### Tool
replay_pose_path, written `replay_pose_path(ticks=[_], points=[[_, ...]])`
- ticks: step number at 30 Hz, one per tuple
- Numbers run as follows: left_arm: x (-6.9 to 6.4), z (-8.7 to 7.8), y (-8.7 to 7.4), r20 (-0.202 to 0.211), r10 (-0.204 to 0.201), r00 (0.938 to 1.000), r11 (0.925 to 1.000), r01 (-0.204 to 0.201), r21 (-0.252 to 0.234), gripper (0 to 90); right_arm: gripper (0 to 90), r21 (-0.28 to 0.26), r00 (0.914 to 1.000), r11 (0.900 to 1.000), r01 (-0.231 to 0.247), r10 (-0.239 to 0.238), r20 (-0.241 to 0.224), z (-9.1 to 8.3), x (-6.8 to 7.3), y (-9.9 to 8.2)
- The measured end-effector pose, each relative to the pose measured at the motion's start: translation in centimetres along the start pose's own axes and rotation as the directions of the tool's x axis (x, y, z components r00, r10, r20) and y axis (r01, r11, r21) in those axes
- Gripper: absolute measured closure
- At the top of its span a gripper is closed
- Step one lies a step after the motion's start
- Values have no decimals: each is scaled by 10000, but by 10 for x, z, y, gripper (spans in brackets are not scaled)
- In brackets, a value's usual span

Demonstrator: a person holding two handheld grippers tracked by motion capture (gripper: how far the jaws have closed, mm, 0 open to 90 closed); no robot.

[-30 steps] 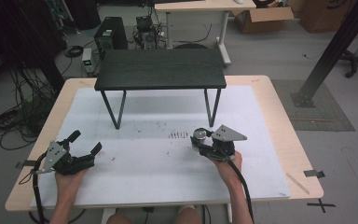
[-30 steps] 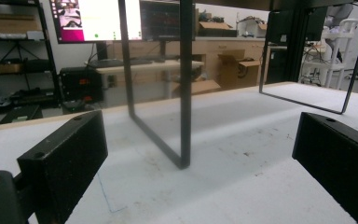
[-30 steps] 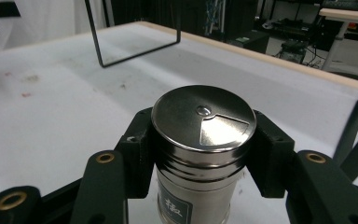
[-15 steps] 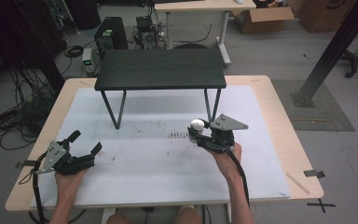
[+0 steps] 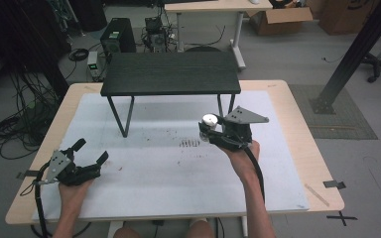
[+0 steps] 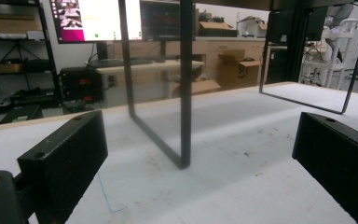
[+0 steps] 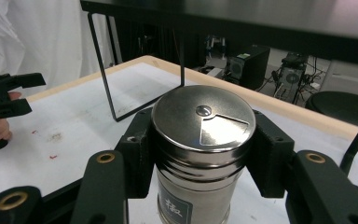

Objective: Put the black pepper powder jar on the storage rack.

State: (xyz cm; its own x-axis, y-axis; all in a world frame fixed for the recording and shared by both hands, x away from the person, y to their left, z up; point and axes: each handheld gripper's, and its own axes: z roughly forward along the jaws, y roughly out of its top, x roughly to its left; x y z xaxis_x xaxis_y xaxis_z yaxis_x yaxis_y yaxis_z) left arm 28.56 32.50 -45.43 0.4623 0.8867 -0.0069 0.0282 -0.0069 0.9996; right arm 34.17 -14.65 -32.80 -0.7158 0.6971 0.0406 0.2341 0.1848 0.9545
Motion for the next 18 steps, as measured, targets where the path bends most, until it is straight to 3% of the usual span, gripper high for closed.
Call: replay_pose_path(ticks=[18], points=[[0,0,0,-12,-12,10000,10000,12,11,36,496,47,9993,9993,364,-364,-35,4,-3,75]])
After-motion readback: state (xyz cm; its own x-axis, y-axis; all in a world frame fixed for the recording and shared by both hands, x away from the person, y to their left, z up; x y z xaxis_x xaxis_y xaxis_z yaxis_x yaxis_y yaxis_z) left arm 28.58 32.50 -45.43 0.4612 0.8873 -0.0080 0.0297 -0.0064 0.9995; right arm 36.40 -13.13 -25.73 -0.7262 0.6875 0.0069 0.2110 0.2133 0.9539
